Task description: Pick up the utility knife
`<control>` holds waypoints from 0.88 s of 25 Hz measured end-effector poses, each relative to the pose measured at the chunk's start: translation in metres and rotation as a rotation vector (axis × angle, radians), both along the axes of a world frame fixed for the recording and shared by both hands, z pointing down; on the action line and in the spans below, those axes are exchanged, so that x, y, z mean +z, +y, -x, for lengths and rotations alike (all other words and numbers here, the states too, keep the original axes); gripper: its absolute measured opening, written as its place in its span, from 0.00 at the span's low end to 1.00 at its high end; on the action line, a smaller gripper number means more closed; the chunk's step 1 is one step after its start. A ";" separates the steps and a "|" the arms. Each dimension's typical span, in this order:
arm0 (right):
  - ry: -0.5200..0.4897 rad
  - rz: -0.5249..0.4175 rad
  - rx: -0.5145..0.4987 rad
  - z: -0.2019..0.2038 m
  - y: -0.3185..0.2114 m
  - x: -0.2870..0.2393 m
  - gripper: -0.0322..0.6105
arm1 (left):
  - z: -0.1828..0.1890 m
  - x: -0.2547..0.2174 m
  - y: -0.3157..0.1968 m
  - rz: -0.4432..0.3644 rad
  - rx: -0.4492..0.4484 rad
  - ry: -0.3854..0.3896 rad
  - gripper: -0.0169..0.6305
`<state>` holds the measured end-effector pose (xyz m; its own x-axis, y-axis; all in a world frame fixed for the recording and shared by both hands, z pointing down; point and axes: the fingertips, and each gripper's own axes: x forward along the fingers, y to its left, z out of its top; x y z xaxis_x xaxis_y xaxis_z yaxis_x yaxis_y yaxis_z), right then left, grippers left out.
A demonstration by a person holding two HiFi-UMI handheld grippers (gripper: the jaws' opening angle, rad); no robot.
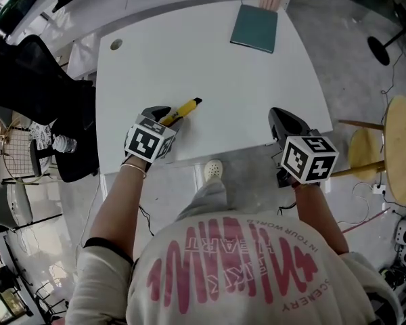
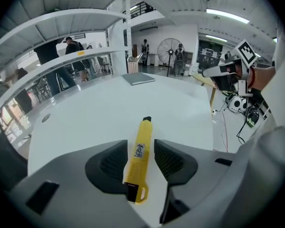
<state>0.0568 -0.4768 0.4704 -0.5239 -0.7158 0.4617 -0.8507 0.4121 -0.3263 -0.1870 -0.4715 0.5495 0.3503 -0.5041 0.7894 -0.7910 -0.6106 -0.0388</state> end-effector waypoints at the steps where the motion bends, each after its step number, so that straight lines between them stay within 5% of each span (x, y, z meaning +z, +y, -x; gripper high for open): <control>1: 0.004 0.001 -0.003 0.001 -0.001 0.001 0.07 | 0.000 0.001 -0.002 0.005 0.009 -0.010 0.29; 14: 0.017 0.010 0.011 0.003 -0.003 0.006 0.07 | 0.003 0.017 -0.001 0.102 0.111 -0.086 0.29; 22: 0.024 0.012 0.021 -0.002 -0.002 0.007 0.07 | 0.005 0.021 -0.002 0.120 0.099 -0.062 0.29</control>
<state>0.0583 -0.4786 0.4772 -0.4974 -0.7212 0.4822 -0.8668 0.3901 -0.3108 -0.1922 -0.4732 0.5701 0.3425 -0.3700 0.8636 -0.7249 -0.6888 -0.0076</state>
